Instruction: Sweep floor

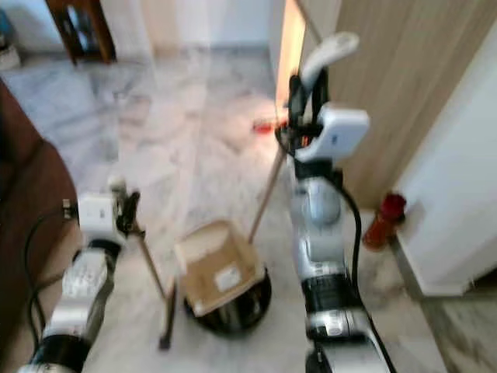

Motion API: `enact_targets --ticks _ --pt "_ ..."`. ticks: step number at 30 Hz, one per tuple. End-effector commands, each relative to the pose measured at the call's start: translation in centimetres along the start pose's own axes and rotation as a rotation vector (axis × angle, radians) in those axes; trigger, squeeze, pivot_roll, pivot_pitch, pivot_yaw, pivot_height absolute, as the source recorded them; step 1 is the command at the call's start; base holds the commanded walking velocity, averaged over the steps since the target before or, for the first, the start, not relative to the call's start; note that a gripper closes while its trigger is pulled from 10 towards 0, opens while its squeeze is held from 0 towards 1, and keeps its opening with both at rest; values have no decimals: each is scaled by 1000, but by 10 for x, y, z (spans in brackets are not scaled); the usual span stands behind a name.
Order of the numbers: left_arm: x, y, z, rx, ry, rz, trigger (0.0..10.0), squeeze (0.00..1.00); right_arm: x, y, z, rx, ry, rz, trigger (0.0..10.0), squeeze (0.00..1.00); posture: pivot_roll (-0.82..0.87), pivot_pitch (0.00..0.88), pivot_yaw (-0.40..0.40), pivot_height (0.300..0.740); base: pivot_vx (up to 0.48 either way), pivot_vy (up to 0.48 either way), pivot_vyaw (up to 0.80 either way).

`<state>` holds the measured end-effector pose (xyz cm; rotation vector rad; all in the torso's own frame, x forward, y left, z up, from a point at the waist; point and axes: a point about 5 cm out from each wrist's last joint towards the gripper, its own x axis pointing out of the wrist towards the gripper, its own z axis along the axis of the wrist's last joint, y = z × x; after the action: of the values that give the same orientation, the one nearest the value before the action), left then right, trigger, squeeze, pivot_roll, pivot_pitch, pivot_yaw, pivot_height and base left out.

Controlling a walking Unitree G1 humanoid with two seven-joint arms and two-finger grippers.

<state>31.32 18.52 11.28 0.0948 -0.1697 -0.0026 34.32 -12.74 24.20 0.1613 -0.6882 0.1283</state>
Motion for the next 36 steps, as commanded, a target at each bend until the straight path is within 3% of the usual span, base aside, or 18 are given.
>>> enact_targets --ticks 1,11,16,27,29,36 --pt "5 -9 15 -20 -79 -30 10000 0 7 -5 17 -14 -78 -9 10000 0 86 26 18 740 0 0 0" --pt "5 -9 15 -21 -80 -30 10000 0 9 1 22 -12 -107 23 10000 0 87 29 19 740 0 0 0" --pt "4 -8 15 -22 -80 -31 10000 0 10 11 34 -31 -191 94 10000 0 88 29 20 740 0 0 0" --pt "4 -8 15 -25 -82 -31 10000 0 7 28 53 -99 -302 229 10000 0 96 27 22 740 0 0 0" --pt "4 -7 16 -25 -84 -31 10000 0 5 38 62 -174 -354 318 10000 0 95 25 23 740 0 0 0" --pt "4 -7 16 -20 -87 -36 10000 0 5 37 64 -168 -357 309 10000 0 99 25 23 740 0 0 0"
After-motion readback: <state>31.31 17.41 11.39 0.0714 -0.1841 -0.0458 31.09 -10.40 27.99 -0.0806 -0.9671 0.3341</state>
